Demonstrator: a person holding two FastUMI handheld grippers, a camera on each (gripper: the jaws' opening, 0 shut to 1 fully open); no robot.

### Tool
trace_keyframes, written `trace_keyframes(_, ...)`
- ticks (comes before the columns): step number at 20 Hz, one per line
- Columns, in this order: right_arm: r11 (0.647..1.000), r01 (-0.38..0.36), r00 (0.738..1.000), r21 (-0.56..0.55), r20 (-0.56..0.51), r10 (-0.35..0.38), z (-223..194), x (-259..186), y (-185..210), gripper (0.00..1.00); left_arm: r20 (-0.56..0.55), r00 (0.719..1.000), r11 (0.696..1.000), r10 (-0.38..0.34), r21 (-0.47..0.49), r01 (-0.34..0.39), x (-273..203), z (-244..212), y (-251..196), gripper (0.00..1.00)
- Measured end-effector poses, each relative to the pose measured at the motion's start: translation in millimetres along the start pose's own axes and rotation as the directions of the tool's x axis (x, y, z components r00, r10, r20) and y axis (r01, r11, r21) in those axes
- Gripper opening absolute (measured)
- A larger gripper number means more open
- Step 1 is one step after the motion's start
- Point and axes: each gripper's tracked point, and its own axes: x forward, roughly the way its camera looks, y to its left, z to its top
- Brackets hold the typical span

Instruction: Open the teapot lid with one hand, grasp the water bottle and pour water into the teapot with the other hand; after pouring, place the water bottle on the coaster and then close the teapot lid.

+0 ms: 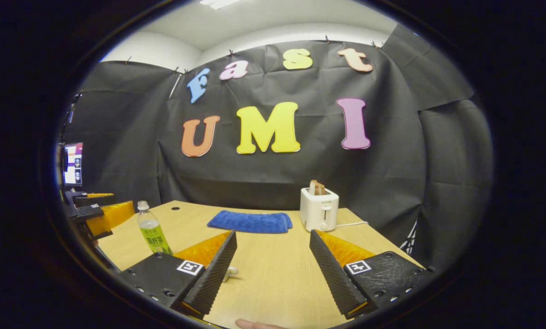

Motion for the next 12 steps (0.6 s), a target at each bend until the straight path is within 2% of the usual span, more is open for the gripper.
trace_keyframes(4,1.000,-0.012,0.999,0.025,0.035,0.011,7,6,10,0.96,0.004,1.000,1.000,0.021,0.006,-0.021,3,1,16,0.99)
trace_keyframes(7,0.998,-0.056,0.997,0.012,0.054,0.055,13,22,32,0.97,0.005,0.999,0.999,0.035,0.015,-0.035,4,1,29,0.99)
trace_keyframes(8,0.997,-0.071,0.996,-0.003,0.061,0.072,16,26,40,0.94,0.002,0.999,0.999,0.040,0.011,-0.040,4,1,34,0.99)
trace_keyframes(9,0.996,-0.089,0.994,-0.013,0.066,0.089,17,35,49,0.96,0.001,0.999,0.999,0.043,0.003,-0.043,5,2,39,0.99)
trace_keyframes(10,0.996,-0.094,0.994,-0.011,0.054,0.094,12,43,54,0.99,-0.002,0.999,0.999,0.046,-0.004,-0.046,4,1,43,0.99)
trace_keyframes(12,0.992,-0.122,0.992,-0.023,0.025,0.123,7,62,74,0.96,-0.005,0.998,0.998,0.062,-0.009,-0.062,5,1,55,0.99)
